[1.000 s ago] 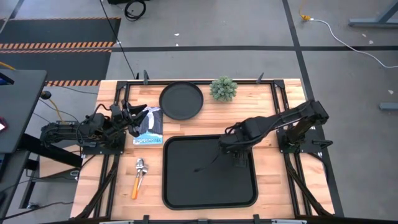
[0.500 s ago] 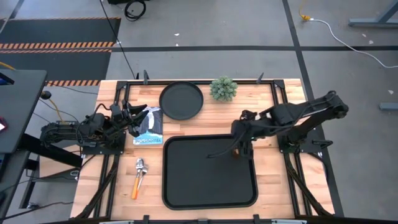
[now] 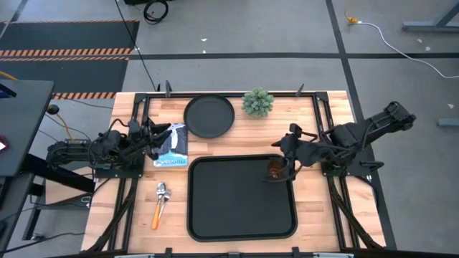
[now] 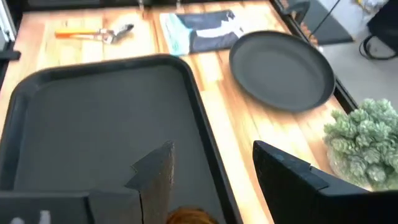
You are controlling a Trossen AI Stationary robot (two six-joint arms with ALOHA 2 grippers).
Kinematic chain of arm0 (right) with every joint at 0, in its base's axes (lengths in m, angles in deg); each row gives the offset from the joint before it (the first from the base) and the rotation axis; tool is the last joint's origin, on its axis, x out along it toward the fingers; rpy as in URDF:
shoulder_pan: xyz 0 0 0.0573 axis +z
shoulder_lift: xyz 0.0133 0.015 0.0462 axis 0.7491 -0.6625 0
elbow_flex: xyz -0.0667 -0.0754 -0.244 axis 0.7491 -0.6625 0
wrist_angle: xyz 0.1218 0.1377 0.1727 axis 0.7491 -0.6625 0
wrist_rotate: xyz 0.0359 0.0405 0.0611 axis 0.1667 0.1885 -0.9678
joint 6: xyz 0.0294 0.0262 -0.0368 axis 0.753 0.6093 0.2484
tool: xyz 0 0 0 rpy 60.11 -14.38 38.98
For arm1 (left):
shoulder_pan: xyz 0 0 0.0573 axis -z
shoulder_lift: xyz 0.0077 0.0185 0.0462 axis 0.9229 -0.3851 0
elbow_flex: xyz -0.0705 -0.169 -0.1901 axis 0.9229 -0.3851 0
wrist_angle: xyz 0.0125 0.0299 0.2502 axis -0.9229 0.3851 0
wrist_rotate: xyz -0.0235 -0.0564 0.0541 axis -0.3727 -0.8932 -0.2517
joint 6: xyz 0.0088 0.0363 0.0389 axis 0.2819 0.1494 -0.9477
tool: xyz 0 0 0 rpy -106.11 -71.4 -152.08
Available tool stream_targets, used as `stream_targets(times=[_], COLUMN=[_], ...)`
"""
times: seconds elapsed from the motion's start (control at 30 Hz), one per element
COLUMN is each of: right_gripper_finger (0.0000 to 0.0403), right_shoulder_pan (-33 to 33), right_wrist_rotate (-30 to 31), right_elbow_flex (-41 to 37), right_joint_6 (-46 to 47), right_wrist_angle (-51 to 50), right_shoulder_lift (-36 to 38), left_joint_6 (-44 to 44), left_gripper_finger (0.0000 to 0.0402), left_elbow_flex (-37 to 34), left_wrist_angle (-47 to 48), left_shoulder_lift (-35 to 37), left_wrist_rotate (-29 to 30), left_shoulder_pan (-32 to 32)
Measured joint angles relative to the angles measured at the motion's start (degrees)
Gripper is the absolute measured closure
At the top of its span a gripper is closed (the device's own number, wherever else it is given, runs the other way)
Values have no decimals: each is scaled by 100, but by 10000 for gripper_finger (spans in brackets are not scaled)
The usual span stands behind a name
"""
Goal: Pick and place plate/cup/fork/spoon on tray
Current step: Put the black plate on the black tray
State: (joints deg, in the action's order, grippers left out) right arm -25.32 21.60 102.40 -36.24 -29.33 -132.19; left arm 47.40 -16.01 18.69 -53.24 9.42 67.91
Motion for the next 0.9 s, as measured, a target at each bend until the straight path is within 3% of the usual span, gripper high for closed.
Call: stream_targets(times=[0.2, 0.57, 0.9], right_gripper_finger=[180, 180, 180], right_shoulder_pan=[15, 84, 447], right_wrist_rotate=[140, 411, 935], right_elbow_flex=[-854, -2197, -2477], right_joint_6=[-359, -503, -759], right_wrist_angle=[1205, 2961, 3157], right_shoulder_lift=[397, 979, 1410], left_joint_6=[-43, 144, 479], left_gripper_finger=[253, 253, 253], left_elbow_flex=[0, -73, -268], left_wrist_angle=[-62, -36, 82], left_shoulder_lift=[0, 0, -2], left_wrist_rotate=[-629, -634, -552], left_shoulder_pan=[0, 0, 0])
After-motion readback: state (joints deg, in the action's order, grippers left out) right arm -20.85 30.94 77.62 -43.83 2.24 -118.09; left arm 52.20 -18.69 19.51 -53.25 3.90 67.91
